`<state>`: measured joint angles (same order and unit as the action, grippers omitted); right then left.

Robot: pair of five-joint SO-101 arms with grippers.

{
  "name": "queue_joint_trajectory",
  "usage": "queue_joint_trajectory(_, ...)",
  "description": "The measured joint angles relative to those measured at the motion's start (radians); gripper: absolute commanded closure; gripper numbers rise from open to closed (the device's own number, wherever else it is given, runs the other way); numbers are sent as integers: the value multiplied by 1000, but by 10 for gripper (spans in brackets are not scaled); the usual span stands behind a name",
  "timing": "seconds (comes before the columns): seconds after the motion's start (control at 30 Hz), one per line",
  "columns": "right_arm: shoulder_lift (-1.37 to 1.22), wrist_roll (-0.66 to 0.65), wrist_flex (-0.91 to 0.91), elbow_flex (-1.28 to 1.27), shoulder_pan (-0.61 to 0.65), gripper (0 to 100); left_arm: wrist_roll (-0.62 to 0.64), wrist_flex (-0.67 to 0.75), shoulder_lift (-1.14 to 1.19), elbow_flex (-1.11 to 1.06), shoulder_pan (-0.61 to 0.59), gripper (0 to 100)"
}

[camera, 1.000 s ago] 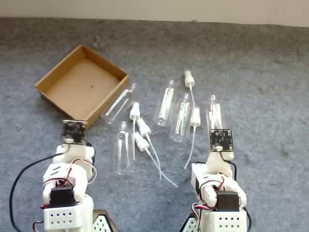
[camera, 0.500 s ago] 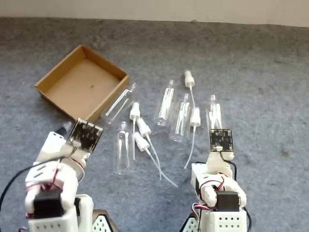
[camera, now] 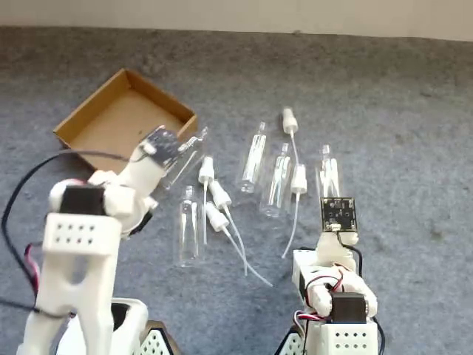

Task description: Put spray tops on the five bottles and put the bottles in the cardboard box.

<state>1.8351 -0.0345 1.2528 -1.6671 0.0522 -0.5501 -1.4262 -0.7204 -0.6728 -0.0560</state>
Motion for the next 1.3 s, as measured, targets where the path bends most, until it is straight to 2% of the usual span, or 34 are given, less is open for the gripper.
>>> queue_joint_trajectory(0.17, 0, 0, 0, 0, 0, 993, 26, -6, 166, 150, 92, 857)
queue_joint_trajectory(0.3, 0, 0, 0, 0, 0, 993, 92, -6, 331, 285, 104, 851)
queue_joint_trajectory(0.47, 0, 0, 0, 0, 0, 993, 103, -12, 572, 491, 141, 849)
queue_joint_trajectory(0.73, 0, 0, 0, 0, 0, 993, 107, -130, 953, 833, 255, 848)
queue_joint_trajectory(0.97, 0, 0, 0, 0, 0, 993, 107, -166, 1206, 1115, 249, 739)
queue_joint_trajectory(1.3, 0, 0, 0, 0, 0, 993, 81, -169, 1438, 1393, 196, 739)
